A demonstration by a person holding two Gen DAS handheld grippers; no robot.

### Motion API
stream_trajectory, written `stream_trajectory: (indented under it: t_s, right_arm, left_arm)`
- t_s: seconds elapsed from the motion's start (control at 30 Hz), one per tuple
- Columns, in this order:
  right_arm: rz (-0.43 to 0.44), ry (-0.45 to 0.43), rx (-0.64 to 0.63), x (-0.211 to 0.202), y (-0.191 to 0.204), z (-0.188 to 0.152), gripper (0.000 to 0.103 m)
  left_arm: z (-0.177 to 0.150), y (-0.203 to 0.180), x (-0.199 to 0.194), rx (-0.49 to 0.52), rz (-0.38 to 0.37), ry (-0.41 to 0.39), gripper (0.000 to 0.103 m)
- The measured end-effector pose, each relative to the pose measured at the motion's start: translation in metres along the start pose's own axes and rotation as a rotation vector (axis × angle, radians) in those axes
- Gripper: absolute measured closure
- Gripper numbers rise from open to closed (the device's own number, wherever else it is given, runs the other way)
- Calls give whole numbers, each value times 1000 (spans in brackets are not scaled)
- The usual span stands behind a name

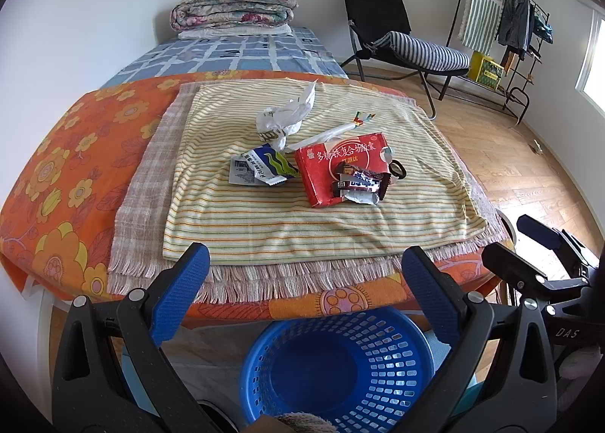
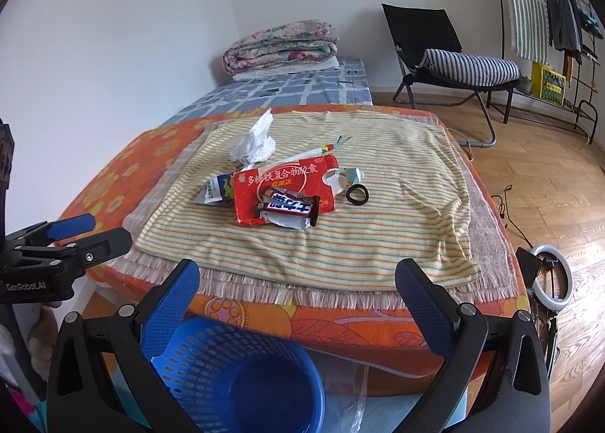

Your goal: Collect trash

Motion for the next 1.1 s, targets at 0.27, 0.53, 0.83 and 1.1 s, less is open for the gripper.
stream_trajectory:
  t_s: [0.27,0.53,0.83,1.1]
  right_arm:
    - [8,-4,3,0,2,1,1]
    - [25,-12,31,3,-2,1,1]
    - [32,26,45,12,-9,-1,1]
    - [39,36,38,14,-11,6,1]
  left_arm:
    - [0,1,-1,-1,-1,2,0]
    - [-1,8,-2,-22,9,-1,0]
    - [8,21,3,-49,-4,26,0]
    - [22,32,13,-57,-18,59,0]
Point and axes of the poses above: each gripper's, at about its wrist camera, not at the fingertips, and x roughly the way its jaws point, y to its left, z to its top, the point moved 5 cm from there along x, roughly the way its jaws point, and after that the axes turned 15 degrees about -z, right-handed, at the moved point
